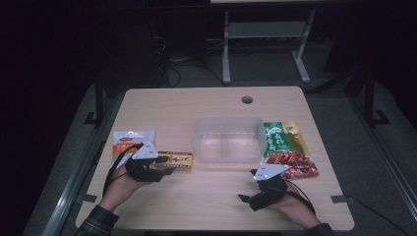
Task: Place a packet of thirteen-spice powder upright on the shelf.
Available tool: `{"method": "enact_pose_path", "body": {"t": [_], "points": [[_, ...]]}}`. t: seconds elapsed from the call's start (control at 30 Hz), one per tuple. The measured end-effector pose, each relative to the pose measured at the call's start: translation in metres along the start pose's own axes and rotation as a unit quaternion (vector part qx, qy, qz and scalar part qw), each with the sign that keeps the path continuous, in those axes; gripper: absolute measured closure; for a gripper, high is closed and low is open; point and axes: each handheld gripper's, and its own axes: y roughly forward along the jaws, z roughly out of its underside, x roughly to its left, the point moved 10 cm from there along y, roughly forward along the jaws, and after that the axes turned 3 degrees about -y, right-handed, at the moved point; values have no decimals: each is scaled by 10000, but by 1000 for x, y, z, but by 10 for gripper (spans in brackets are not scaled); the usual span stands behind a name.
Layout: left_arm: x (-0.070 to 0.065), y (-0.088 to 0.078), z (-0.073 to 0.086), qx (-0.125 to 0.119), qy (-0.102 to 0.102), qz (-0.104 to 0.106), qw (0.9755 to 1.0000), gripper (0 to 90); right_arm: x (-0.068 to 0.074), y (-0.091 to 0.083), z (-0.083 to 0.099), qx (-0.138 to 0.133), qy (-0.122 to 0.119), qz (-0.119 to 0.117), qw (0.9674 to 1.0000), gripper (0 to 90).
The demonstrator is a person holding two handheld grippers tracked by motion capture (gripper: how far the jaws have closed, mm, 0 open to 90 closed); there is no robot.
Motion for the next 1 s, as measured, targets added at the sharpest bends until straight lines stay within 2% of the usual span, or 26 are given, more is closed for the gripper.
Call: {"method": "enact_pose_path", "body": {"t": [0.2, 0.27, 0.37, 0.47, 0.5, 0.6, 0.8, 1.0], "points": [[25, 2, -1, 131, -279, -158, 9994, 884, -1, 0, 0, 11, 29, 14, 10000, 106], [33, 5, -1, 165, -343, -227, 9990, 896, -1, 1, 0, 22, 28, 21, 10000, 111], [50, 11, 1, 232, -362, -461, 9980, 897, -1, 1, 1, 41, 36, 11, 10000, 118], [65, 17, 2, 244, -516, -605, 9965, 896, 0, 1, 1, 56, 38, -6, 10000, 121], [71, 19, 2, 263, -477, -639, 9965, 896, 1, 1, 1, 60, 37, -11, 10000, 122], [84, 28, 6, 354, -581, -720, 9951, 896, 1, 2, 2, 71, 34, -25, 10000, 124], [96, 38, 19, 627, -572, -831, 9929, 897, 1, 1, 2, 64, 19, -31, 10000, 131], [96, 38, 21, 620, -719, -766, 9925, 897, 2, 1, 2, 61, 18, -38, 10000, 133]]}}
